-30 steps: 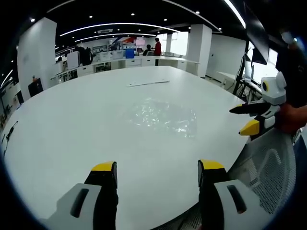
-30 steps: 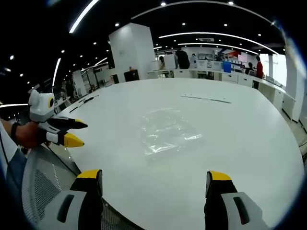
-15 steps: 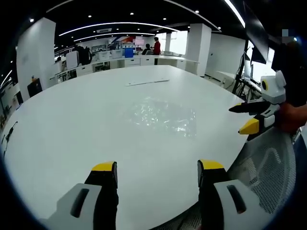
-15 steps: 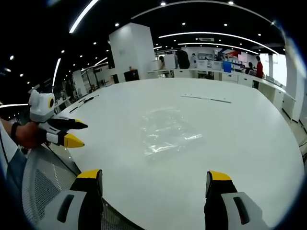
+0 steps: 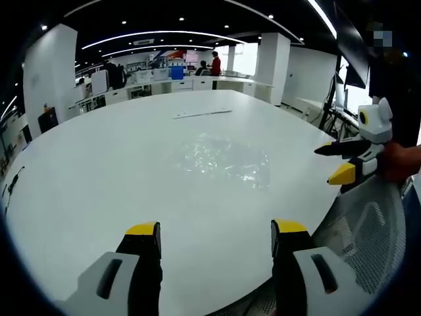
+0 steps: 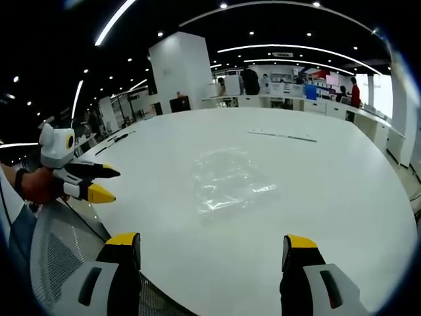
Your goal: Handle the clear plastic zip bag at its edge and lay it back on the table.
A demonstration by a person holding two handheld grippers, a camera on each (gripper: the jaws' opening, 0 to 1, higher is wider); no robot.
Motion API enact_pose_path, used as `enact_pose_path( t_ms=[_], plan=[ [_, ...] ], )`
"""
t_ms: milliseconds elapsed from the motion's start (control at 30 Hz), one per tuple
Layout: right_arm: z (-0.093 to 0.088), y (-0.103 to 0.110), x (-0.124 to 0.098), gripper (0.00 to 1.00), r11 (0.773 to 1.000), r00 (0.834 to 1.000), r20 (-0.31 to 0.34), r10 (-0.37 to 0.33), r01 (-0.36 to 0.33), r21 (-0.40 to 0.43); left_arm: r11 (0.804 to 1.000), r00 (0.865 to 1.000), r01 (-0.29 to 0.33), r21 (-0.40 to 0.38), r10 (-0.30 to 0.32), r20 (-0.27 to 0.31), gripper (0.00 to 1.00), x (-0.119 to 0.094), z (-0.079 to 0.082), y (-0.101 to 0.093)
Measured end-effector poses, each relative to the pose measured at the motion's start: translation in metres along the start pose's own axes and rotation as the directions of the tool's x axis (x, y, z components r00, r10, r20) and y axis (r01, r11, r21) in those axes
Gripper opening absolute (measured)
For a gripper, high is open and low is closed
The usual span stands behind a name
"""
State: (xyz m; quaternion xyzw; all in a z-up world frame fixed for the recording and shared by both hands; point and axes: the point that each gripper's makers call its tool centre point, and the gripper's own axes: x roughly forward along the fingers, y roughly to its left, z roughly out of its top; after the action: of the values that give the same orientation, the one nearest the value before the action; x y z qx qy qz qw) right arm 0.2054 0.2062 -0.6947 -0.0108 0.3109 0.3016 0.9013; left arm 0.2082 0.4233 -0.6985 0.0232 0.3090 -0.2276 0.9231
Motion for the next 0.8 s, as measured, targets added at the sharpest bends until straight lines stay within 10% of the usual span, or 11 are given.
enact_pose_path(
  t_ms=[800],
  plan=[
    [0.0002, -0.0014, -0.0009, 0.89, 1.0, 1.0, 0.008, -0.005, 0.005, 0.0, 1.0, 1.0, -0.001, 0.0, 0.001, 0.006, 0.67, -0.0012, 0.0018, -0.0005]
  ],
)
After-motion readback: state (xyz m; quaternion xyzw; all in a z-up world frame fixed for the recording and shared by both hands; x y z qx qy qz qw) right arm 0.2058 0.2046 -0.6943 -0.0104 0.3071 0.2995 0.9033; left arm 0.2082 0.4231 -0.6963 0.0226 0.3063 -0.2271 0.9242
